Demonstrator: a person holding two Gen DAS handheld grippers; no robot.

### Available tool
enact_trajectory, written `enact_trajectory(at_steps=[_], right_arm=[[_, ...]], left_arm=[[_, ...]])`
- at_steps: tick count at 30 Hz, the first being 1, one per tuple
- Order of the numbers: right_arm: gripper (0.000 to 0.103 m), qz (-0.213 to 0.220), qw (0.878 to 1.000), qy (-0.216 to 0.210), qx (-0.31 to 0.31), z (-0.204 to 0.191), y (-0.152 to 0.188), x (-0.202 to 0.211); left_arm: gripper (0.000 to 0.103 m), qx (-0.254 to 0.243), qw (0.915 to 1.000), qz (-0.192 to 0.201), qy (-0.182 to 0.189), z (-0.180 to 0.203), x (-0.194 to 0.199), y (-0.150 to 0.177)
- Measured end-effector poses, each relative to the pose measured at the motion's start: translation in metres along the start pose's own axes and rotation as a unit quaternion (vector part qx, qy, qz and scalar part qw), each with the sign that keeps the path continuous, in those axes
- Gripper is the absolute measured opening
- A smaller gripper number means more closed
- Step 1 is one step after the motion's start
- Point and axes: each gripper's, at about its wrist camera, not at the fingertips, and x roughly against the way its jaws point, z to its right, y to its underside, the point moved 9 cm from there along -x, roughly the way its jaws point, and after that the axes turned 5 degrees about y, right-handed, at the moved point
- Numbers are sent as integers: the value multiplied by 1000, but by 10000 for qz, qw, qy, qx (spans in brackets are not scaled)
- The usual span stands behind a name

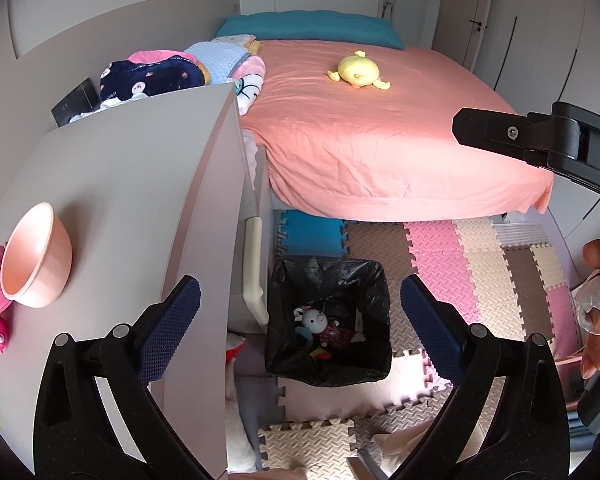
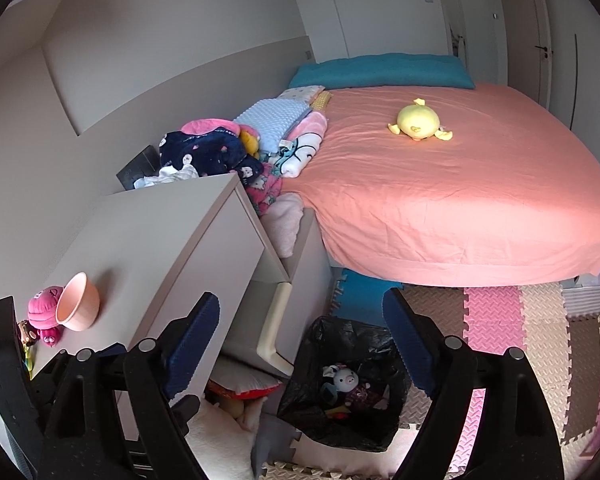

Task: Collect trash
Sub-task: 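Move both open tools back over the desk toys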

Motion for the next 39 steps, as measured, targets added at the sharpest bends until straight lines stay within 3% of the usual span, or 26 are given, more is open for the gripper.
enact_trajectory(at_steps=[11, 13, 22, 26, 39], right_arm=[[84, 66, 9998, -150, 140, -28, -2, 9], [88, 131, 9994, -293, 149, -40, -2, 13], [100, 296, 9945, -913, 411, -107, 6, 19], [100, 445, 9923, -849, 780, -139, 11, 20], [100, 43, 9766, -1801, 1171, -242, 35, 13]], left_arm=[[97, 126, 9998, 172, -3, -18, 21, 3], [97, 164, 9996, 234, -75, -28, 30, 5], [97, 543, 9959, 441, -573, -96, 67, 20], [97, 776, 9931, 509, -717, -127, 79, 29], [97, 1558, 9740, 624, -1524, -243, 145, 89]])
